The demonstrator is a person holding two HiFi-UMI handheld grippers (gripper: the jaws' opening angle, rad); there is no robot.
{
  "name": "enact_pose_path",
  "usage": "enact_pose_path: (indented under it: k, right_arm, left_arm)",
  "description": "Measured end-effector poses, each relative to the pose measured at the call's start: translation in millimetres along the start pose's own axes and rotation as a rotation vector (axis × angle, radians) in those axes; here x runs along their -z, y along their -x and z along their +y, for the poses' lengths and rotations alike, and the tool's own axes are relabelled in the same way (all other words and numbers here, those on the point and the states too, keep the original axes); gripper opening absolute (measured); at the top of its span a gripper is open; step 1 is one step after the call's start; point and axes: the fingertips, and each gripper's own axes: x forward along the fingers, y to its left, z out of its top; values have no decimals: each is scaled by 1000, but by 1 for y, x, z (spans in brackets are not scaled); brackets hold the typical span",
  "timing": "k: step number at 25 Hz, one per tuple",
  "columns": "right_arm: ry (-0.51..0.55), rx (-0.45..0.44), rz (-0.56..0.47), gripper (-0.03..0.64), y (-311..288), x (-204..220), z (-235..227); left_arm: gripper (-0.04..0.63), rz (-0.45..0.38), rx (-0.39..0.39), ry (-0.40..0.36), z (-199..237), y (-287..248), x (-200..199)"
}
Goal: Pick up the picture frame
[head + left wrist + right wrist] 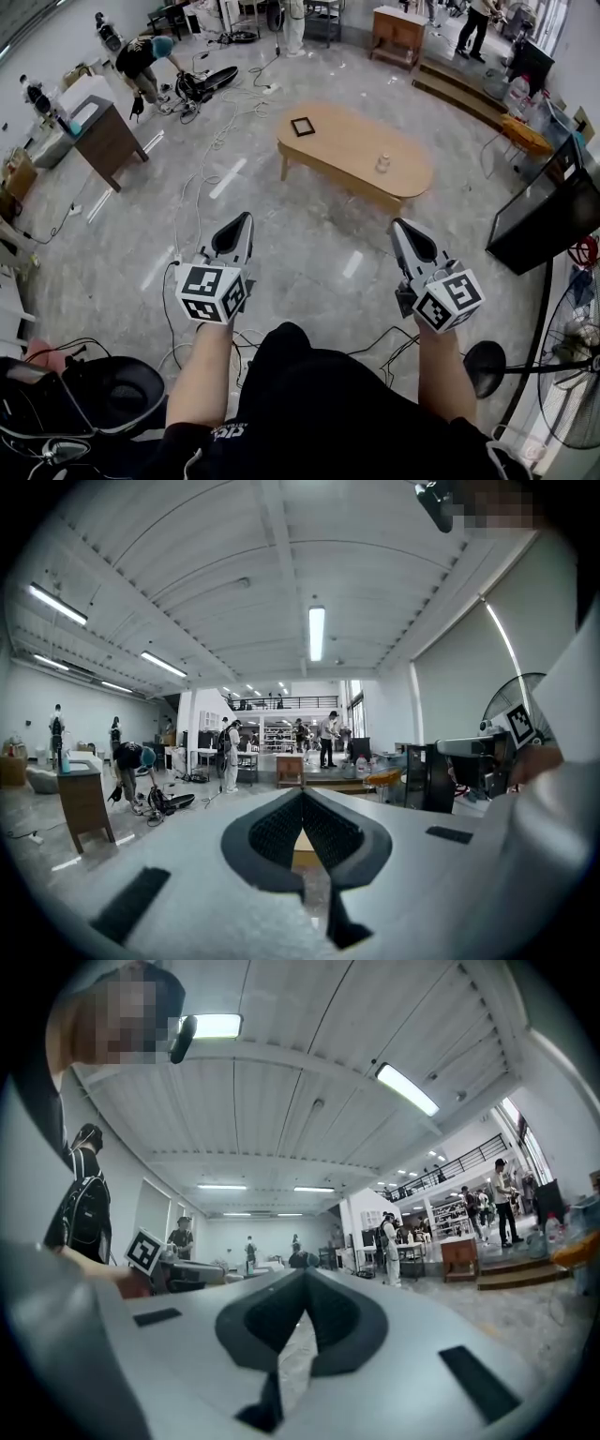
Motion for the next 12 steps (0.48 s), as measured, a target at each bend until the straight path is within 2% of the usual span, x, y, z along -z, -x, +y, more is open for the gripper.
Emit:
enact_pose_path:
  k: [6, 12]
  right_arm:
    - [-3, -22, 31, 6, -30, 9, 0]
    - [-8, -32, 86, 6, -97, 37, -18]
  left_arm:
    - [9, 9, 6, 6, 22, -18, 0]
    - [9, 15, 7, 26, 77, -64, 17]
